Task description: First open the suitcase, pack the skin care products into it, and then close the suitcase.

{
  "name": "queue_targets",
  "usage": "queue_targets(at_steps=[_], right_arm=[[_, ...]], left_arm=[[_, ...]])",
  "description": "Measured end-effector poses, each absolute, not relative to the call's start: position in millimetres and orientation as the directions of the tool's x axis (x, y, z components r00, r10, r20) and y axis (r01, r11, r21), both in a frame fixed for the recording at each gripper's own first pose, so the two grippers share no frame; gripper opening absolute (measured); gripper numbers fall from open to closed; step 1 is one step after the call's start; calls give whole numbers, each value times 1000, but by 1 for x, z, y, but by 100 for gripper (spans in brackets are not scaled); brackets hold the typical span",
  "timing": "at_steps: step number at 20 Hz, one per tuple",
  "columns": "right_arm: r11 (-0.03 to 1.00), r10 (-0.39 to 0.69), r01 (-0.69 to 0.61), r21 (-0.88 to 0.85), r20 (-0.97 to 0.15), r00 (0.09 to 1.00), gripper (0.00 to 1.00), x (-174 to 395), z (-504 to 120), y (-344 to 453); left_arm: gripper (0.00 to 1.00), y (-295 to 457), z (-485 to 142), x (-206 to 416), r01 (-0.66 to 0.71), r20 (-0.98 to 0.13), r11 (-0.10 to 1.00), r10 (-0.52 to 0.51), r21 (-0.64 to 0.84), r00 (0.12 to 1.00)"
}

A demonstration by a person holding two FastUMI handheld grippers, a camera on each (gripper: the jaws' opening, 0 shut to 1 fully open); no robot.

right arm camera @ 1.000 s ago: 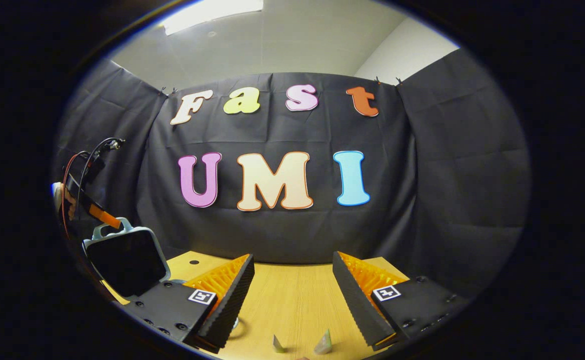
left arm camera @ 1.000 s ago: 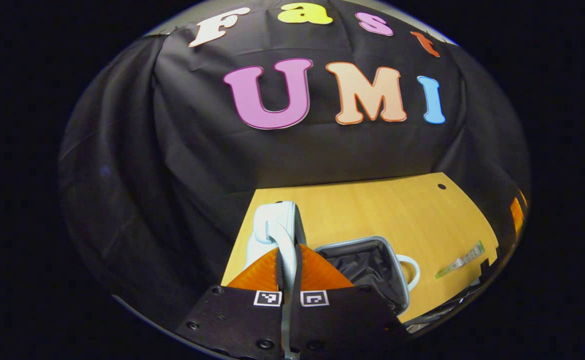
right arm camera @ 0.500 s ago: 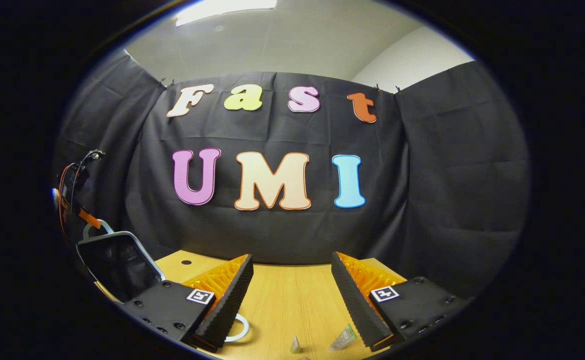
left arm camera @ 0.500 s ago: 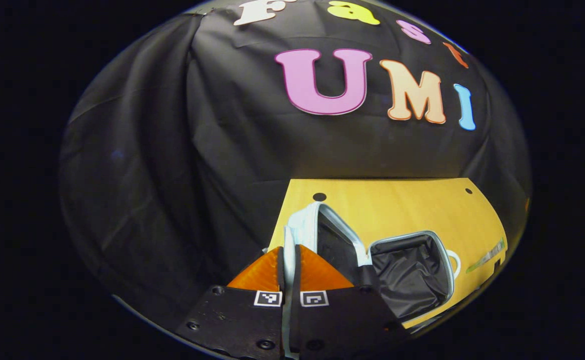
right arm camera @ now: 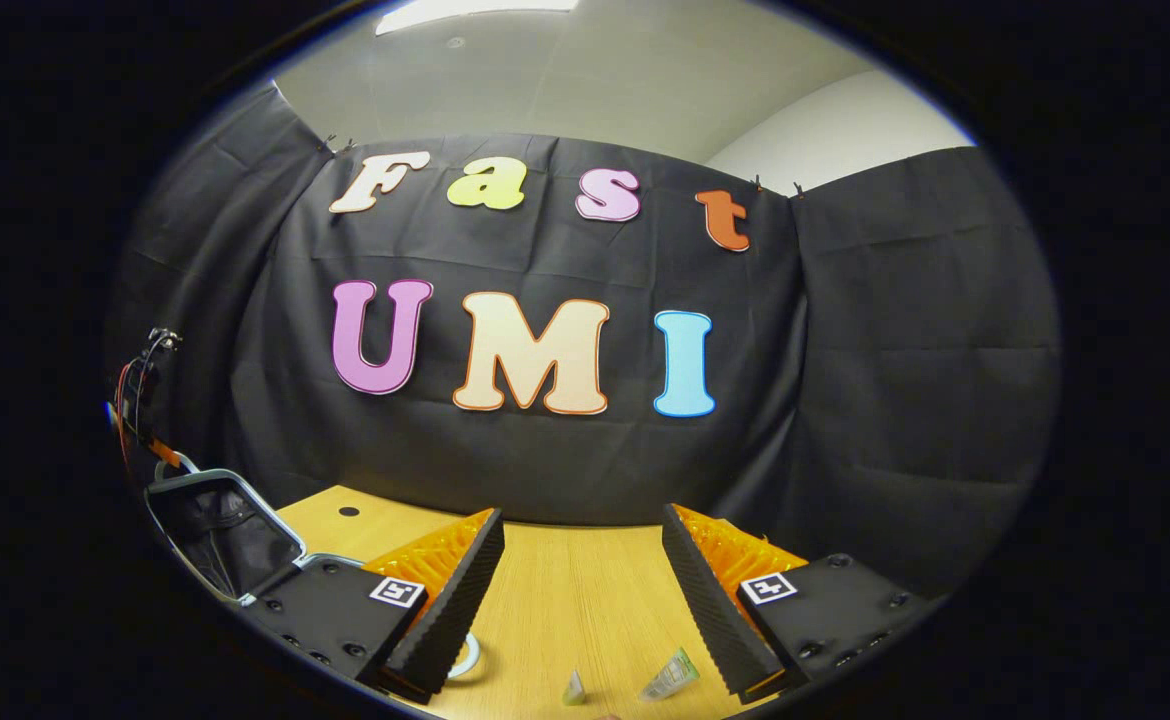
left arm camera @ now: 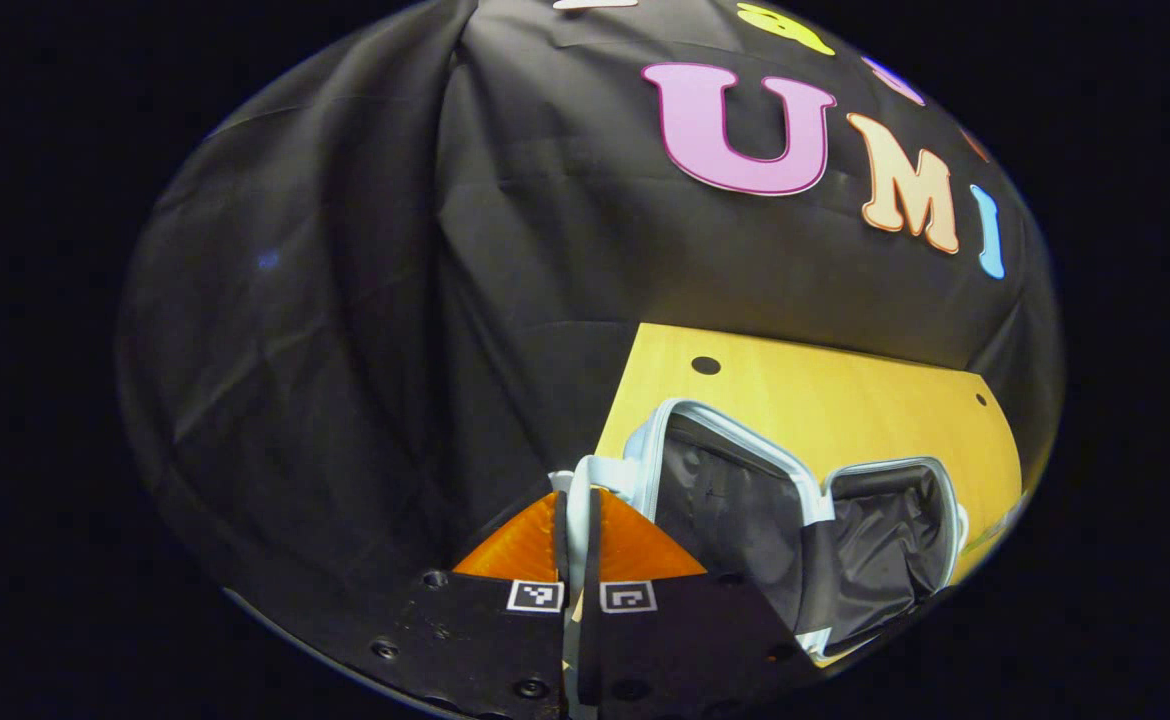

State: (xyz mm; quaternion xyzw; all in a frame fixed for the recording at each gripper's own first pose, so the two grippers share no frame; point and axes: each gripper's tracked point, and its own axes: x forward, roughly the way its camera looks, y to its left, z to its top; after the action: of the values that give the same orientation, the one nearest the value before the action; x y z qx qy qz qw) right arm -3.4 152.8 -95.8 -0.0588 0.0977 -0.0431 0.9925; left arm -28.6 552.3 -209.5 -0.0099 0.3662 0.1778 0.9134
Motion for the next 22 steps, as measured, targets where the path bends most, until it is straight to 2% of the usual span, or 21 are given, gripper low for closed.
queue_targets(at_steps=[2,6,7,9,10,11,12,13,15,18,22], right_arm=[[989,-97,73,-128,-189,977,98,-3,-96,152],[988,-99,74,-134,-187,977,98,-2,-94,145],[988,-102,78,-132,-186,977,98,-2,-93,142],[988,-103,80,-128,-183,978,98,-2,-92,136],[989,-101,78,-128,-183,978,98,-2,-93,134],[989,-100,78,-128,-179,979,98,-2,-92,131],[989,-100,79,-125,-171,980,98,-1,-91,126],[990,-96,79,-114,-154,983,98,-2,-86,122],[993,-91,83,-87,-91,992,100,0,-74,113],[995,-85,80,-67,-86,993,98,6,-77,94],[997,-70,66,-42,-106,992,98,11,-78,64]], left_arm=[[1,565,-223,-33,-349,-671,928,343,132,657],[10,580,-243,-44,-466,-685,877,411,117,602],[13,580,-241,-43,-487,-674,869,411,87,614],[24,580,-234,-42,-499,-641,865,412,52,648],[34,573,-221,-42,-490,-603,870,421,58,678],[53,567,-208,-37,-479,-556,875,434,71,709],[59,558,-194,-30,-467,-505,880,440,81,742],[72,545,-177,-24,-454,-456,887,439,84,774],[87,519,-147,-14,-442,-380,894,437,79,816],[88,466,-120,-9,-416,-337,907,412,63,847],[86,389,-98,4,-325,-288,944,325,48,901]])
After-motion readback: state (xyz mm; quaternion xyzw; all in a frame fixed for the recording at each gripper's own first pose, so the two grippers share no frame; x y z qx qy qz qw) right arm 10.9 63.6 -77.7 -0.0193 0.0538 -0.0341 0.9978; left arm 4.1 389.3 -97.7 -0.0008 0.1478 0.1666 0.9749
